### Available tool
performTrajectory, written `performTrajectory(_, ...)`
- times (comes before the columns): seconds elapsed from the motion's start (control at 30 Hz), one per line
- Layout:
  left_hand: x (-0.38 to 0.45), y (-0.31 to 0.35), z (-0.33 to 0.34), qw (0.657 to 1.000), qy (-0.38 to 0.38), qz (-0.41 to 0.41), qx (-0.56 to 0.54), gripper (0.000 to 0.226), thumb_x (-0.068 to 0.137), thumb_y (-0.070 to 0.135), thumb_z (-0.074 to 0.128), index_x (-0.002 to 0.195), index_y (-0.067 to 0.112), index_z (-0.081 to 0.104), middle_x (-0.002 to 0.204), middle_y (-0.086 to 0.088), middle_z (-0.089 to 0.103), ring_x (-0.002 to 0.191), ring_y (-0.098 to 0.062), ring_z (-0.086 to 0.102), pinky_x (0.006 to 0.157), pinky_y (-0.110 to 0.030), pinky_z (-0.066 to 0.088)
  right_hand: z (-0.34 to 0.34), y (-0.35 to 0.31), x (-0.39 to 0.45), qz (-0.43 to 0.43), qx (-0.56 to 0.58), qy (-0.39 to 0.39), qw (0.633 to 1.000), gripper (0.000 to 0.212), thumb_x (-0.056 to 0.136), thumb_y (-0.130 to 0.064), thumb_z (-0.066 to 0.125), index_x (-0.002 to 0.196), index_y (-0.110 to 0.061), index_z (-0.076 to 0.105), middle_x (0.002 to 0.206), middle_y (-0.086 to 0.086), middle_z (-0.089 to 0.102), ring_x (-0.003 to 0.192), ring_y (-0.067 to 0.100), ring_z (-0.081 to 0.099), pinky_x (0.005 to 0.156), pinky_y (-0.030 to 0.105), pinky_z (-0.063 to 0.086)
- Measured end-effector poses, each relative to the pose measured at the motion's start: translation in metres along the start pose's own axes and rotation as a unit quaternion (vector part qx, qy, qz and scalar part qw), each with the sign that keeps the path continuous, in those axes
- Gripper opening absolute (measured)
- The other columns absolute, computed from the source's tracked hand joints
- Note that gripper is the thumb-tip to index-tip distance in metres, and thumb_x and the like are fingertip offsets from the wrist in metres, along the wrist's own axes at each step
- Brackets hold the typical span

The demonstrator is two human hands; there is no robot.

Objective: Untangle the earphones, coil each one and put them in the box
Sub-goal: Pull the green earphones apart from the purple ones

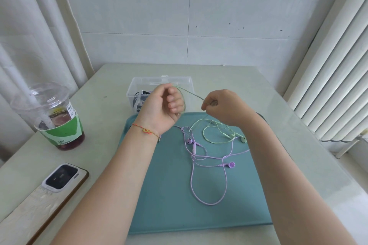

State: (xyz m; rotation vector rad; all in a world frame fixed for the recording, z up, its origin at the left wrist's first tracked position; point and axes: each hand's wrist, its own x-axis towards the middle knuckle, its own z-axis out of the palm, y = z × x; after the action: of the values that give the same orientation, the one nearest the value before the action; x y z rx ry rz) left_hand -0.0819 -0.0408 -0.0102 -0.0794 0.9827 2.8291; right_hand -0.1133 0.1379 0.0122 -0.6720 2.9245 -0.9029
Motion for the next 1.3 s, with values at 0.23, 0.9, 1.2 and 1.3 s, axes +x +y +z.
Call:
performTrajectory(0.23,0.012,-0.007,-0.018,0.973,0.206,0.054,0.085,0.032,0.093,0.013,0.032,0.062,0.020,0.035,0.041,0.009,0.028,0.030,-0.007,0.022,0.034,-0.014,0.017,0.007,0.008,0.004,0.095,-0.181,-0.104,0.973,0.029,0.091,-0.017,0.045,0.115,-0.010,0.060,0.129,0.013,0.048,0.116,0.031,0.045,0.097,0.039,0.039)
performTrajectory(0.9,0.011,-0.008,-0.013,0.940,0.259,0.125,0.182,0.030,0.088,0.014,0.037,0.059,0.019,0.032,0.042,0.008,0.023,0.035,-0.010,0.016,0.042,-0.021,0.010,0.008,0.005,0.007,0.092,0.079,0.038,0.992,0.023,0.086,-0.018,0.050,0.080,-0.008,0.070,0.067,0.002,0.057,0.058,0.018,0.050,0.055,0.025,0.037)
performTrajectory(1.2,0.015,-0.014,-0.019,0.926,0.294,0.088,0.217,0.031,0.088,0.009,0.037,0.058,0.017,0.036,0.037,0.009,0.025,0.031,-0.008,0.018,0.038,-0.013,0.012,0.004,0.005,0.005,0.167,0.699,0.087,0.690,0.014,0.094,-0.022,0.059,0.094,-0.015,0.072,0.089,0.002,0.059,0.092,0.016,0.061,0.088,0.031,0.052)
performTrajectory(1.3,0.014,-0.015,-0.020,0.926,0.296,0.072,0.224,0.031,0.090,0.009,0.037,0.059,0.016,0.037,0.036,0.009,0.027,0.030,-0.007,0.018,0.036,-0.012,0.013,0.002,0.000,0.004,0.187,0.706,0.085,0.677,0.013,0.090,-0.025,0.063,0.089,-0.015,0.072,0.075,0.000,0.048,0.068,0.012,0.049,0.072,0.024,0.045)
